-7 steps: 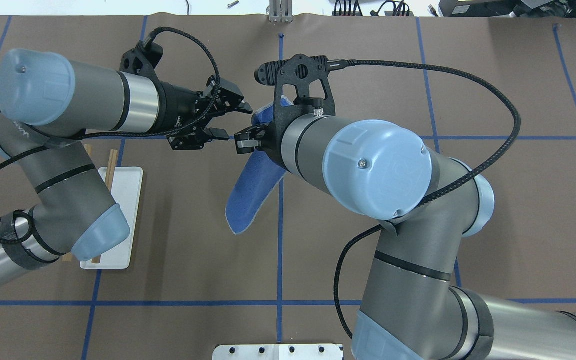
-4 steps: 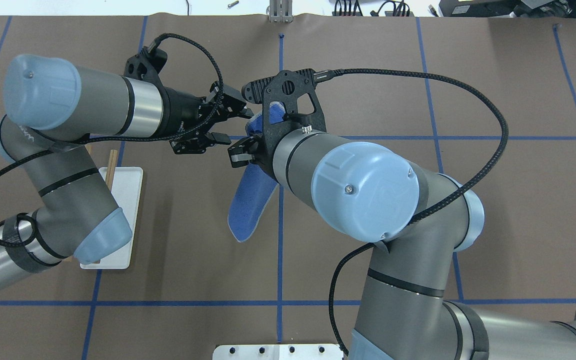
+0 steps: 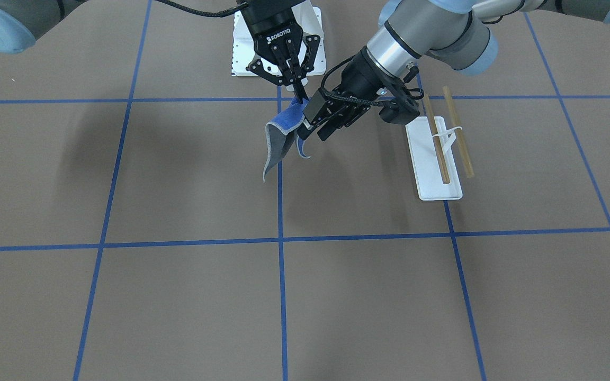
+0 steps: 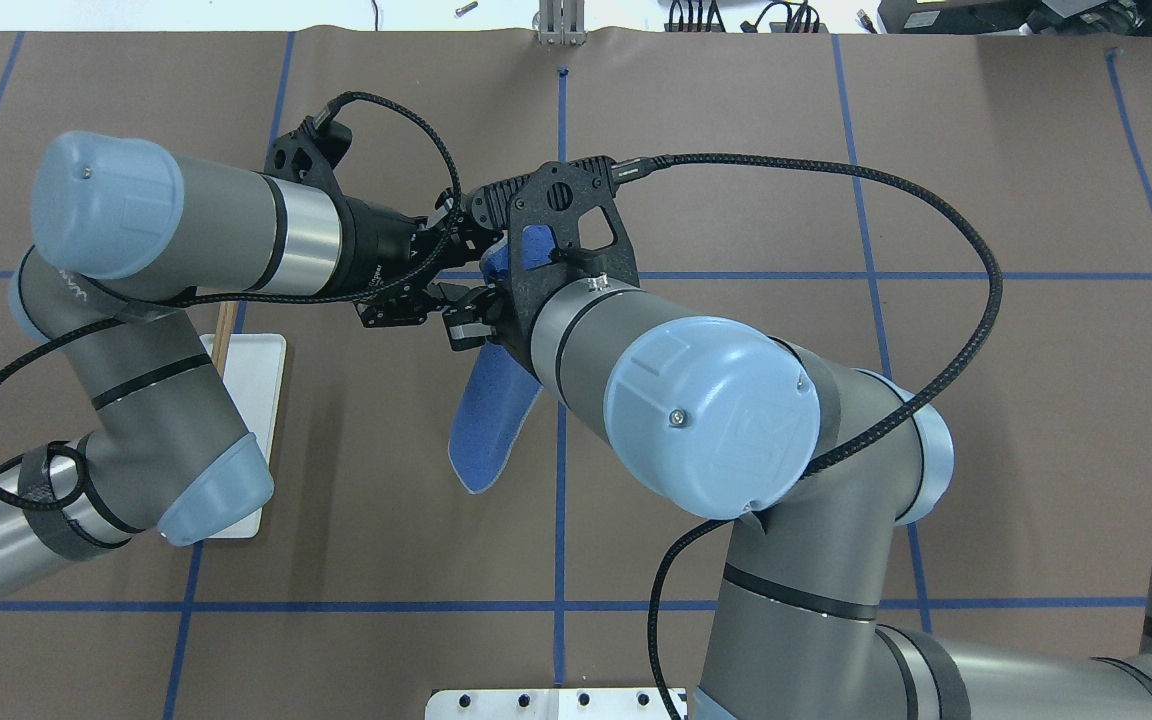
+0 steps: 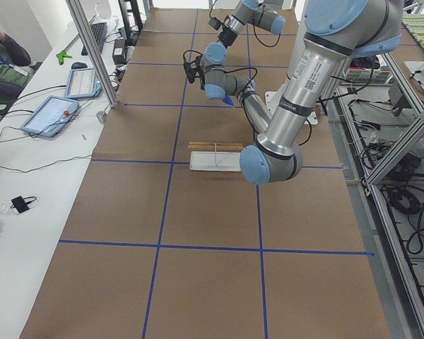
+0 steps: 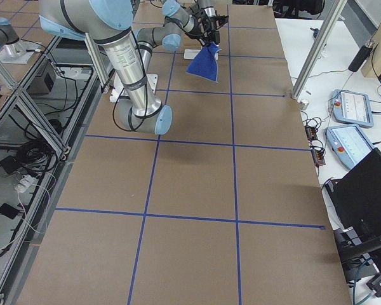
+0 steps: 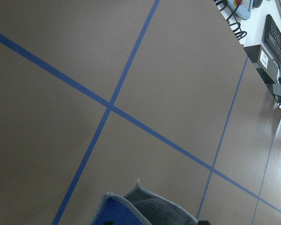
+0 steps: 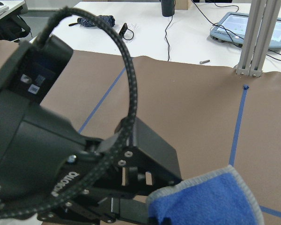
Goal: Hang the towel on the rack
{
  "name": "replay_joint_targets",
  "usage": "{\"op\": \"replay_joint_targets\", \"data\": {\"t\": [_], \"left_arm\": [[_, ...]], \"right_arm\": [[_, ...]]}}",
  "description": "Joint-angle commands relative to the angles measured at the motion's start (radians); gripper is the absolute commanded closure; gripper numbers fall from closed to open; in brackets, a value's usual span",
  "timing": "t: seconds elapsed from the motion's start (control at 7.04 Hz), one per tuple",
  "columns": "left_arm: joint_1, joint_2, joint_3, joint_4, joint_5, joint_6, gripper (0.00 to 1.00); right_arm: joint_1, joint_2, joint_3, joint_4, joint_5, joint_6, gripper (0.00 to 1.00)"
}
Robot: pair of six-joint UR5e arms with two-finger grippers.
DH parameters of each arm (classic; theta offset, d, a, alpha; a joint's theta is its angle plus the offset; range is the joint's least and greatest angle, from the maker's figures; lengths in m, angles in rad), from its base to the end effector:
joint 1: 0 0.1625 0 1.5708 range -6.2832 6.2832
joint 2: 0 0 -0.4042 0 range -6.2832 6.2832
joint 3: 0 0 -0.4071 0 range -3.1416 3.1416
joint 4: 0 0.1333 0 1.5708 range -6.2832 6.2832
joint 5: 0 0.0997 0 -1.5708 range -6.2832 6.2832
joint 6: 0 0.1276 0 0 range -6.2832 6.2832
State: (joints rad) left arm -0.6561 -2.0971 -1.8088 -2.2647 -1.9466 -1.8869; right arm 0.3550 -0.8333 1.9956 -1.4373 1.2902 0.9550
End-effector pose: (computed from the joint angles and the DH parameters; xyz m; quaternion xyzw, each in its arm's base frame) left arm 0.4433 -0.4504 0.1445 -0.0266 0.6686 -0.2322 0.7059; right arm -0.4839 -0.3592 0.0254 0.3774 -0.4765 -0.0190 0.7938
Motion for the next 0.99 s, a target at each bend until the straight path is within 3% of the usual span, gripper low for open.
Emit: {"op": "replay_joint_targets", "data": {"t": [0.0, 0.28, 0.57, 0.85], "left_arm": [[0.013, 0.000, 0.008, 0.001, 0.000, 0.000, 0.34], [0.016, 0.000, 0.008, 0.001, 0.000, 0.000, 0.35], [0.019, 0.000, 0.011, 0.001, -0.002, 0.000, 0.55], [0.019, 0.000, 0.008, -0.001, -0.009, -0.001, 0.50]], "right_arm": [[-0.005, 0.008, 0.000, 0.000, -0.012, -0.002, 1.00], [-0.017, 0.010, 0.000, 0.000, -0.040, -0.002, 1.00], [-0.025, 0.008, 0.002, 0.000, -0.045, -0.001, 1.00], [-0.031, -0.003, 0.005, 0.000, -0.046, -0.001, 1.00]]}}
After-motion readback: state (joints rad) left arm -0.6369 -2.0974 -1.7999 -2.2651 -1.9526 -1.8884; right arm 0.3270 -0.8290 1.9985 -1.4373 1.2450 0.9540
